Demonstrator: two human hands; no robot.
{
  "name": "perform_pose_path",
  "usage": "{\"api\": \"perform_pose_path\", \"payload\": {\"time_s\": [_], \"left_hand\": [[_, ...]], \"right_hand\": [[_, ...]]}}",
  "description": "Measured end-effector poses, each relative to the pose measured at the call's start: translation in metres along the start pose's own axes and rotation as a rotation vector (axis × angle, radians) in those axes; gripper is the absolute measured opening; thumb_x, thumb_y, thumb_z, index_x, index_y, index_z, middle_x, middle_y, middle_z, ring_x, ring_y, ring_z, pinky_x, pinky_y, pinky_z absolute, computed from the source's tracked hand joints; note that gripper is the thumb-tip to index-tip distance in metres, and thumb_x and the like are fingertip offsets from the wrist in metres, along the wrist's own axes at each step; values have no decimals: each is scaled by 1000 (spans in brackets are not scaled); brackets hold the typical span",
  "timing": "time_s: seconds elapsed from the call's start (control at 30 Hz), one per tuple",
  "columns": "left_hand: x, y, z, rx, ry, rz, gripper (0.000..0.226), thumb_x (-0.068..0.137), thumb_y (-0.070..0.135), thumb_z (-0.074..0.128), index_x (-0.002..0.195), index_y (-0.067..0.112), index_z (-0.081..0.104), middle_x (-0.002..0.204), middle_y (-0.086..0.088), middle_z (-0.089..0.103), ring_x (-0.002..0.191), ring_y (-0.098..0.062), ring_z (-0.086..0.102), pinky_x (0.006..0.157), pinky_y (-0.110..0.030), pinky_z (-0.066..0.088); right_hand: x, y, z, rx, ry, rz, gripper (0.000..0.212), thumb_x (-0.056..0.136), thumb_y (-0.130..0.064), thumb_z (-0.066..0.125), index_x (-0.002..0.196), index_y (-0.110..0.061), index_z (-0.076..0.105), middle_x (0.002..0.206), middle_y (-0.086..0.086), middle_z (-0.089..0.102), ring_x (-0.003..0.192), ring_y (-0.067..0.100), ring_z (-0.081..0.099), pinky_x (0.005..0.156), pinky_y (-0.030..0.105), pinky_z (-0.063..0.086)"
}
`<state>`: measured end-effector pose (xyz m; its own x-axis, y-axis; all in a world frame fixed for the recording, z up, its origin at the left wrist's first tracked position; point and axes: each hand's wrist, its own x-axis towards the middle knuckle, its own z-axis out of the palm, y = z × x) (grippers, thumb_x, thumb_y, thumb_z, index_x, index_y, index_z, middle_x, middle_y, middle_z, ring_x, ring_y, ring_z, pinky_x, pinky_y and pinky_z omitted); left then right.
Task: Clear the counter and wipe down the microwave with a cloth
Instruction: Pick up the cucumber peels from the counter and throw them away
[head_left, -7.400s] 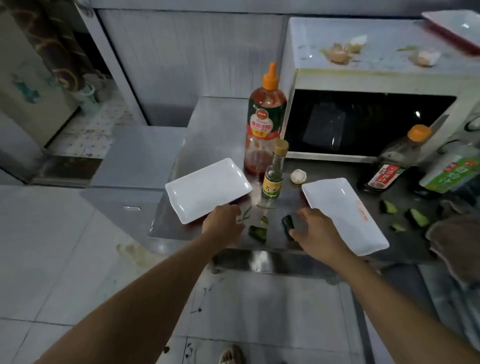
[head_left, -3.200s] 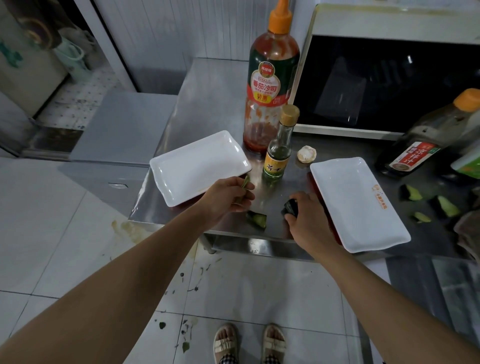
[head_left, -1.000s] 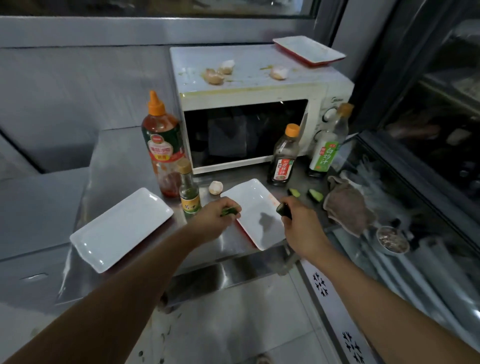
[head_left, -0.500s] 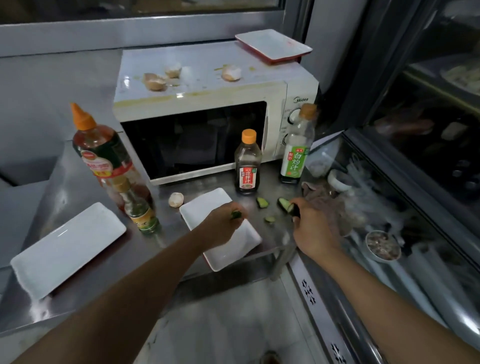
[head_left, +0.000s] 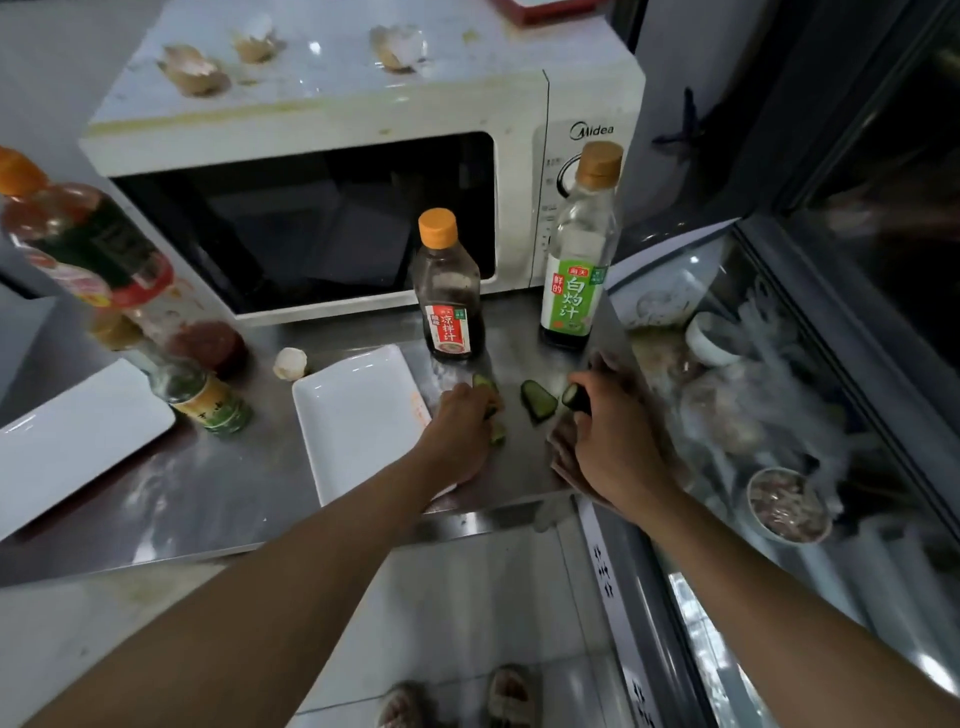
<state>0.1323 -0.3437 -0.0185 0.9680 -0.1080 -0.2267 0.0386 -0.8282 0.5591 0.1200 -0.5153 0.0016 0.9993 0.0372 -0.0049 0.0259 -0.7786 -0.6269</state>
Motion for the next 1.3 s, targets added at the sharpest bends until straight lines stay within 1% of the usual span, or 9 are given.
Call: {"api": "perform_pose_path", "payload": {"time_s": [0.07,0.2,0.33,0.57,0.67,0.8,0.87,1.07,1.3], "left_hand": [[2,1,7,16,-11,13,27,93,13,49,118,6,54,119,-18,47,112,-32,45,96,-37,38],[2,-2,18,131,-26,65,32,89,17,54,118,4,49,118,-19,44,110,-35,41,92,-37,35],[3,-9,22,196,-21,66,43,89,15,53,129,4,40,127,-16,38,114,-31,35,95,-35,33],[6,-15,21,180,-29,91,40,90,7,46,130,3,40,128,-16,39,115,-30,35,95,-37,35],[6,-15,18,140,4,120,31,90,7,47,121,3,45,121,-16,42,107,-28,39,85,-29,32],[6,-15,5,33,40,126,21,91,6,48,112,7,47,113,-11,42,92,-25,48,75,-27,37],[10,-15,-1,6,60,138,21,90,2,48,110,8,49,114,-10,43,92,-21,47,76,-27,37],[26,-15,-16,35,99,218,25,87,-4,48,110,5,52,116,-11,48,102,-26,47,85,-40,46],[45,-33,-15,193,9,320,31,87,-4,50,115,8,54,122,-10,52,110,-27,48,91,-40,46]], "right_hand": [[3,3,2,17,-32,11,41,90,-3,50,129,-16,48,120,4,59,104,20,57,83,28,45],[3,8,3,45,-21,6,38,92,-3,48,127,-18,49,116,2,60,88,7,49,75,21,39],[4,11,2,63,-10,5,37,92,-3,48,127,-16,50,119,1,59,101,10,52,84,20,36],[4,11,7,40,-10,15,36,93,-4,48,128,-14,50,120,3,59,108,17,56,86,22,38],[3,7,7,25,-4,9,35,93,-4,48,126,-14,50,117,4,61,104,17,57,85,24,41],[2,1,7,40,-10,20,33,92,-2,49,123,-13,52,101,3,62,75,8,54,60,18,45],[2,-3,6,31,-6,11,31,90,0,51,118,-11,54,95,4,63,70,7,49,57,20,44],[7,-9,8,-26,28,-2,25,88,0,48,110,-7,57,93,10,65,84,24,62,74,41,51],[17,-9,22,-1,13,8,30,90,0,47,119,-9,53,96,7,62,91,23,59,72,27,40]]}}
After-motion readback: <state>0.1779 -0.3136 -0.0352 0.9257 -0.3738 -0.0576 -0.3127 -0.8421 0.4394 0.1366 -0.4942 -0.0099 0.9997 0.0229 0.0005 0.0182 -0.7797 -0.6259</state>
